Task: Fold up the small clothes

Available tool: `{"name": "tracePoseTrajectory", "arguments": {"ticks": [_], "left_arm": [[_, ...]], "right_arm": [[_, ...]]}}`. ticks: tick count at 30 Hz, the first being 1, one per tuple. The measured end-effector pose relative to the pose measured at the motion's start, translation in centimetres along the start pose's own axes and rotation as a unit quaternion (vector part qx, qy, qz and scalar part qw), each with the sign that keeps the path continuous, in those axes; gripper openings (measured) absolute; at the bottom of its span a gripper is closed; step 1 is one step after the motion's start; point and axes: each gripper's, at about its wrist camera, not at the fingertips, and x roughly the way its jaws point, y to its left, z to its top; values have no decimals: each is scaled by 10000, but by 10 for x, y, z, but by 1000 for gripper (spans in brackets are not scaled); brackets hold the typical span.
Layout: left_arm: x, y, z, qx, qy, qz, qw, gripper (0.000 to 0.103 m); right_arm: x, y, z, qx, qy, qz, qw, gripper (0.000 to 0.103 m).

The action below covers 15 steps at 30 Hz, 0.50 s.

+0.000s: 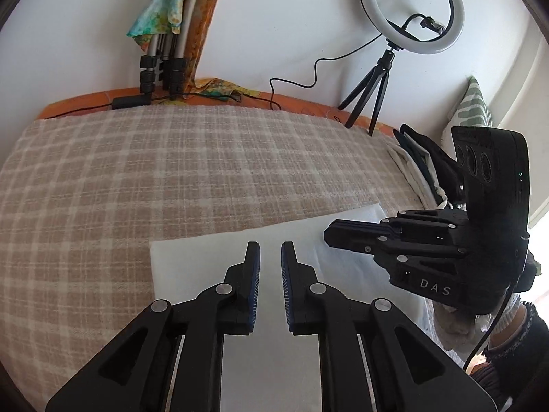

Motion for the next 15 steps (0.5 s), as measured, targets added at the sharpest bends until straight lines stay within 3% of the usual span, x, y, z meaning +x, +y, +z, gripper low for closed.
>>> {"name": "tracePoseTrajectory", "arguments": {"ticks": [3, 5, 10, 12, 13, 15], "left_arm": [[24, 2, -4, 127, 164, 338, 9992, 11], [34, 11, -12, -13, 289, 291, 9992, 11], [27, 16, -15, -81, 171, 134, 9997, 11], [24, 16, -15, -57, 173, 167, 9997, 11], [22, 15, -16, -49, 178, 188, 9997, 11], [18, 14, -17, -8, 200, 280, 9994, 11]], "right_arm": [[16, -7, 2, 93, 140, -134, 9998, 6], [19, -19, 0, 286, 167, 7, 9995, 6], [3, -48, -5, 834, 29, 281, 9961, 7], [-2, -69, -9, 1254, 10, 430, 9912, 13], [-5, -79, -12, 1415, 4, 384, 9892, 22], [-11, -98, -18, 1674, -54, 119, 9858, 25]]}}
